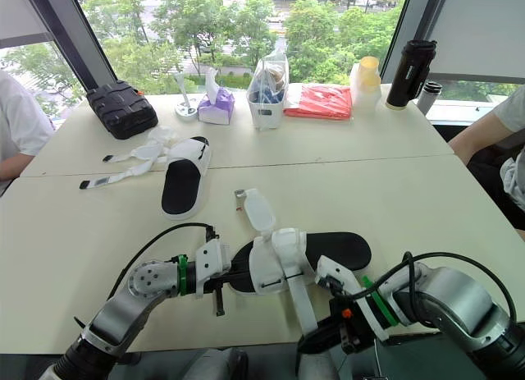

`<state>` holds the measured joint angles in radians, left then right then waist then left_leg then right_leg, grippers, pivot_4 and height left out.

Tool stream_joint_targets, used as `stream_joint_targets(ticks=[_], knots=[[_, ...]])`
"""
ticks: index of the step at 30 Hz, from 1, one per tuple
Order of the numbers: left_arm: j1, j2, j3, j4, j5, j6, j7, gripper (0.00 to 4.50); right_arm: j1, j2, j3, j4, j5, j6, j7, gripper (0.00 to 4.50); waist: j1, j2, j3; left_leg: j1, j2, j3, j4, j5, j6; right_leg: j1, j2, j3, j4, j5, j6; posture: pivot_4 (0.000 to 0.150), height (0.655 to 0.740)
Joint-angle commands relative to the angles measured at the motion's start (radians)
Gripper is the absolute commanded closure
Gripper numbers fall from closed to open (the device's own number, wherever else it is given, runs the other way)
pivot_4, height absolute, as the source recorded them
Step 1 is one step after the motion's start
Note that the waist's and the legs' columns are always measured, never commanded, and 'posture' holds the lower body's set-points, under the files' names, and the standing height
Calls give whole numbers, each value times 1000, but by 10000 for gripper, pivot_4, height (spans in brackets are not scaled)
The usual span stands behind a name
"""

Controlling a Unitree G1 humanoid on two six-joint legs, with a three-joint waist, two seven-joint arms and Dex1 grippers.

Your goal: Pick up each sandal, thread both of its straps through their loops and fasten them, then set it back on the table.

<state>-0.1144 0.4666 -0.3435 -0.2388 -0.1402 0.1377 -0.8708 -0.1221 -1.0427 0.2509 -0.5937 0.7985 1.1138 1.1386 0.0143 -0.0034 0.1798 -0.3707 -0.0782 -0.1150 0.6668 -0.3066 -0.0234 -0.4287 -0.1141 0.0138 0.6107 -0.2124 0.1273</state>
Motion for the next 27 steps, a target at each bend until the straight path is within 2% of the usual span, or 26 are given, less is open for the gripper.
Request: stream_joint_targets(ticks=[1, 12, 15, 21, 24, 27], knots=[[9, 3, -18, -5, 9, 25, -2, 45000, 30, -41, 22, -56, -16, -54, 49, 44261, 0, 0, 0, 0, 0, 0, 0, 0, 0, 0, 0, 0, 0, 0, 0, 1500, 7400], [12, 6, -27, 4, 14, 30, -12, 45000, 63, -112, -36, -120, 0, -124, 95, 44261, 1, 0, 0, 0, 0, 0, 0, 0, 0, 0, 0, 0, 0, -1, 1, 1500, 7400], [6, 3, -33, 18, 21, 23, -12, 45000, 32, -125, -113, -141, 50, -121, 98, 44261, 1, 0, 0, 0, 0, 0, 0, 0, 0, 0, 0, 0, 0, -1, 1, 1500, 7400], [-19, 4, -61, 66, 58, -15, -19, 45000, -173, -112, -191, -87, 134, -87, 104, 44261, 5, 0, 0, 1, 0, 0, 0, 0, 0, 1, 0, 0, 0, -1, 1, 1500, 7400], [-30, 0, -70, 89, 69, -31, -20, 45000, -338, -52, -163, 1, 159, -39, 86, 44261, 14, 0, 0, 1, 0, 0, 0, 0, 0, 2, 0, 0, -1, -1, 1, 1500, 7400], [-33, -2, -78, 99, 75, -40, -21, 45000, -459, 16, -89, 93, 96, -36, 80, 44261, 21, 0, 0, 1, 0, 1, 0, 0, 0, 2, 0, 0, -1, 0, 1, 1500, 7400]])
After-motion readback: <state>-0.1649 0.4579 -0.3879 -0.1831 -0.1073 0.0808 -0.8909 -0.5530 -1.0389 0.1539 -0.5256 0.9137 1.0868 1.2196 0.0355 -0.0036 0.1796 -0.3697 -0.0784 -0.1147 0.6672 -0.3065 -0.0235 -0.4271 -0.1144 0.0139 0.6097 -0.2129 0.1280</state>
